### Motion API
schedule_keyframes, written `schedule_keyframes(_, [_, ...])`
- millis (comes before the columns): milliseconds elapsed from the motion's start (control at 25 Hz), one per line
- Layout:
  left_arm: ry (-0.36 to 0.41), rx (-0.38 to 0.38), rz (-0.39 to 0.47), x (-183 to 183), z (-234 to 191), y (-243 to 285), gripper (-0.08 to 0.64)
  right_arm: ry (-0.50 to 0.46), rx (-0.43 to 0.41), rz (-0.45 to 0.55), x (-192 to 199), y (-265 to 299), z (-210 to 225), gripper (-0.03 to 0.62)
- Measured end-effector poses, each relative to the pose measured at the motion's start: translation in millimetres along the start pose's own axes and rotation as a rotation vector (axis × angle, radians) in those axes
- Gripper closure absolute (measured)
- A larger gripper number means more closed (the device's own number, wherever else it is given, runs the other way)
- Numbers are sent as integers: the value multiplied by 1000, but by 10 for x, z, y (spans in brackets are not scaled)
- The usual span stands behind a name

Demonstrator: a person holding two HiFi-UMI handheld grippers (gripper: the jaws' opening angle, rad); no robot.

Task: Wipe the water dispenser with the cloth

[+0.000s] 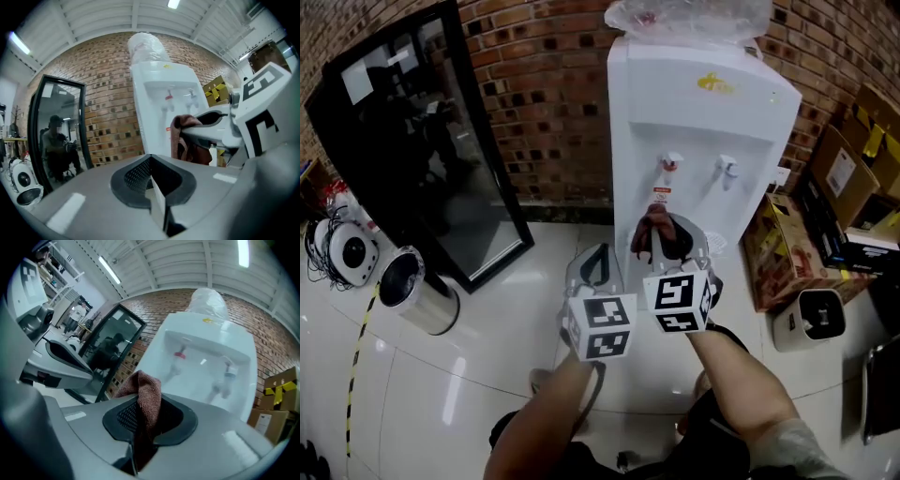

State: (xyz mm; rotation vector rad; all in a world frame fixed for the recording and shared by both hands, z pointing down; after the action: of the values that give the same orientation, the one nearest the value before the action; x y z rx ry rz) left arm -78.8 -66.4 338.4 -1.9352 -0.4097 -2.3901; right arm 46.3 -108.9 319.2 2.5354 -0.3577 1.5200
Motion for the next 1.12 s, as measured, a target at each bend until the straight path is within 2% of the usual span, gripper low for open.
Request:
schedule_keyframes(120, [-38,-49,-8,104,-241,-60,560,-27,-73,-21,33,214,-461,514])
schedule_keyframes(200, [-59,-75,-24,166,-352,-68,560,-52,-92,-60,151,344,-620,514])
schedule_keyframes(360, [-57,-83,-27,227,-405,-24,560,-107,-97,-111,359,470,-655,514])
schedule_keyframes(520, [-50,-76,-44,310,-356,82,560,-104,-88,-132,425,490,-519,514])
schedule_keyframes(760, [-26,-4,-68,395,-26,229,560,-68,-54,-199,588,443,-176,514])
schedule_keyframes(1120, [-41,162,-22,186,786,406,560,-103,21,-321,919,199,442,514])
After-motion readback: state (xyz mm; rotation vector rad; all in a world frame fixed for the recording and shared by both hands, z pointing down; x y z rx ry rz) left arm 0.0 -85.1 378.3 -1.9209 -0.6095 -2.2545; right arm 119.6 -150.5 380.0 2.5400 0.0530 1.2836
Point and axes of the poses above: the fingertips, and each gripper's own axes: y forward along the fingers, z to its right, x out of its underside, the point moved 7 cm from there along -y, backward along the fingers, and after that the axes turned 4 degrees about x, right-handed, at the moved point
